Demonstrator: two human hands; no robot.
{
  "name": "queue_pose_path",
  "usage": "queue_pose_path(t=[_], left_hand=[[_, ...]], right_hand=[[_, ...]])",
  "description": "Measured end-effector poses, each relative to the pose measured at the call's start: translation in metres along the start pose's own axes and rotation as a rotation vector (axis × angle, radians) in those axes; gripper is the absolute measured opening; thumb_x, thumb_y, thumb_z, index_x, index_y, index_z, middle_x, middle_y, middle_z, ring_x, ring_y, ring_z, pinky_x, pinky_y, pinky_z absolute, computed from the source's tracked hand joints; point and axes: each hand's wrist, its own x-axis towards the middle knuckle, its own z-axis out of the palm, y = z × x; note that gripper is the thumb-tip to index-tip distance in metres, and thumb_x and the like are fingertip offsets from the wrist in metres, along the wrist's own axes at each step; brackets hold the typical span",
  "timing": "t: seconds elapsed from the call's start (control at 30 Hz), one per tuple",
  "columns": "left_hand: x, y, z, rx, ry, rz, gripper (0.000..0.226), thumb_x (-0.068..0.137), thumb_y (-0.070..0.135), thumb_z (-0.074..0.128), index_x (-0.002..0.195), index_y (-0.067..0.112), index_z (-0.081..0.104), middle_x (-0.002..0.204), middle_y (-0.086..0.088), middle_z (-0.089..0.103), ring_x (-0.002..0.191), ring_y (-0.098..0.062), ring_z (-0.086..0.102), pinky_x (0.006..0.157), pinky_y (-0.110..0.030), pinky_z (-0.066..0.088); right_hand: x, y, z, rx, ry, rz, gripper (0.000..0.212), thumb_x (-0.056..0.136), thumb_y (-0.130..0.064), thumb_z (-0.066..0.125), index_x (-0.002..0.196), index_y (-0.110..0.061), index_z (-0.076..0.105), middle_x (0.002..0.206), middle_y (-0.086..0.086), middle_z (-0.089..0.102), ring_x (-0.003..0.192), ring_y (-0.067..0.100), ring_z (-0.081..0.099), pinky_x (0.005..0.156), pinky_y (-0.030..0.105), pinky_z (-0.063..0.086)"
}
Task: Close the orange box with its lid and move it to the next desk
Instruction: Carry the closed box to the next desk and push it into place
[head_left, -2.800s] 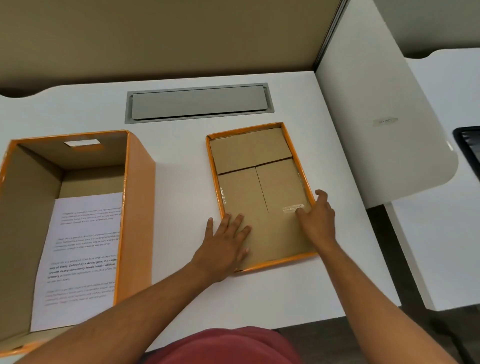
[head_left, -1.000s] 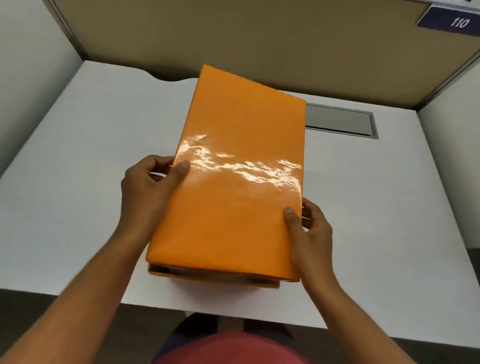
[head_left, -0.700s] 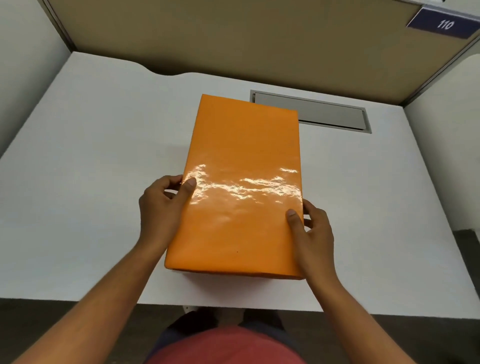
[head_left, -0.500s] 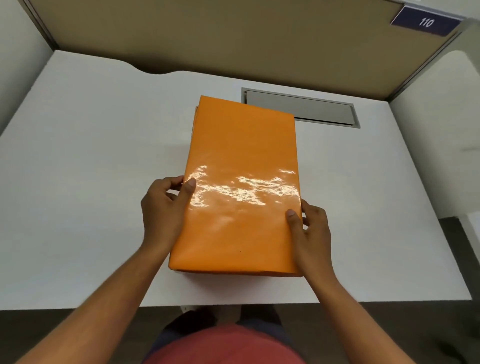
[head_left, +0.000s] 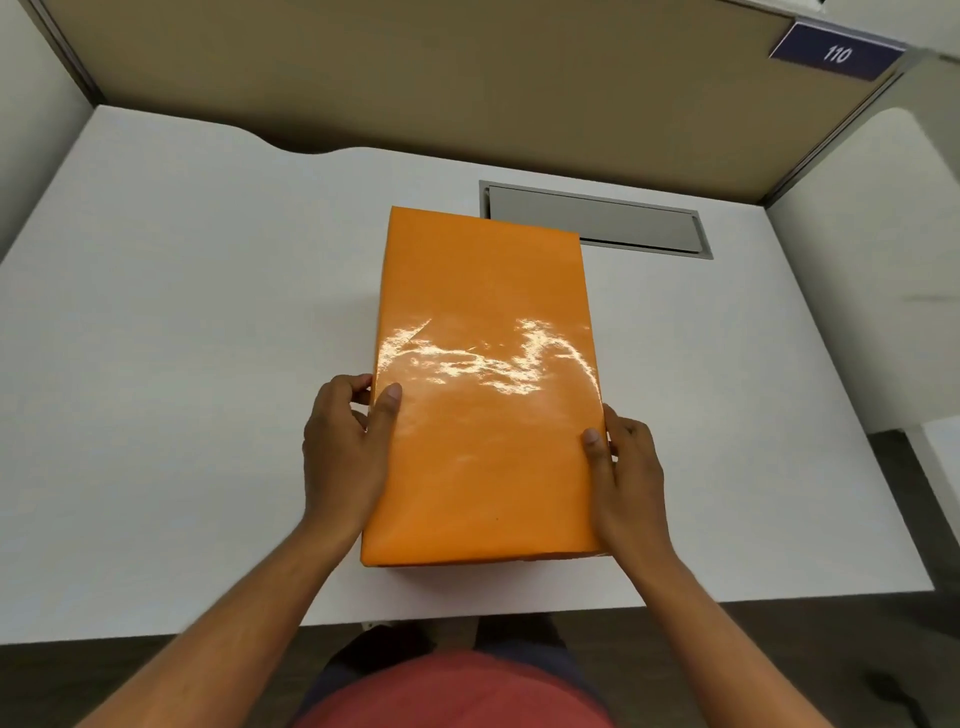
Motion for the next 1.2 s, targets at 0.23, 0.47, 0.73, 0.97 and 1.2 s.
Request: queue_pose_path(t=[0.23,0.47,0.73,0.97,1.2], left_hand=[[0.008,-0.004,-0.001,-0.03,-0.049,-0.066,0.028,0.102,0.045,0.06,0.121,0.026,0.056,0.119,0.005,0.062,0.095,-0.018,0.064,0.077,-0.034,0.05],[0.08,0.011,-0.007,-0.126,-0.101,-0.087,0.034,0.1,0.043,0.065,0.128,0.022,0.061,0.121,0.002,0.067,0.103,-0.023,0.07,0.084,-0.048,0.063],[0.193,0.053,0.028,-0.184,-0.225,-0.072,0.049,0.105,0.044,0.057,0.152,0.033,0.053,0.152,0.002,0.056,0.12,-0.027,0.065,0.09,-0.044,0.06],[0.214,0.048,0.043,-0.204,-0.161,-0.073,0.041,0.104,0.04,0.06,0.143,0.028,0.064,0.141,0.001,0.065,0.123,-0.022,0.065,0.106,-0.052,0.056],[0.21,0.048,0.051,-0.171,-0.119,-0.107,0.046,0.104,0.043,0.059,0.147,0.026,0.06,0.15,-0.004,0.061,0.13,-0.028,0.062,0.109,-0.055,0.053]], right_hand=[[0.002,0.002,0.001,0.064,0.028,0.012,0.047,0.104,-0.046,0.05,0.146,-0.026,0.048,0.135,-0.01,0.05,0.109,0.011,0.055,0.085,0.024,0.045],[0.09,-0.019,-0.011,0.148,-0.016,-0.007,0.041,0.101,-0.04,0.06,0.138,-0.023,0.053,0.13,-0.004,0.058,0.102,0.011,0.06,0.07,0.013,0.043],[0.232,-0.063,0.0,0.216,-0.173,-0.1,0.051,0.107,-0.042,0.048,0.153,-0.021,0.044,0.154,0.006,0.049,0.13,0.024,0.054,0.102,0.043,0.051],[0.261,-0.066,0.015,0.159,-0.17,-0.145,0.045,0.107,-0.041,0.046,0.142,-0.014,0.053,0.144,0.01,0.057,0.127,0.026,0.057,0.1,0.038,0.048],[0.267,-0.064,0.027,0.23,-0.138,-0.023,0.042,0.107,-0.041,0.048,0.138,-0.015,0.056,0.133,0.004,0.059,0.125,0.026,0.058,0.095,0.034,0.044]])
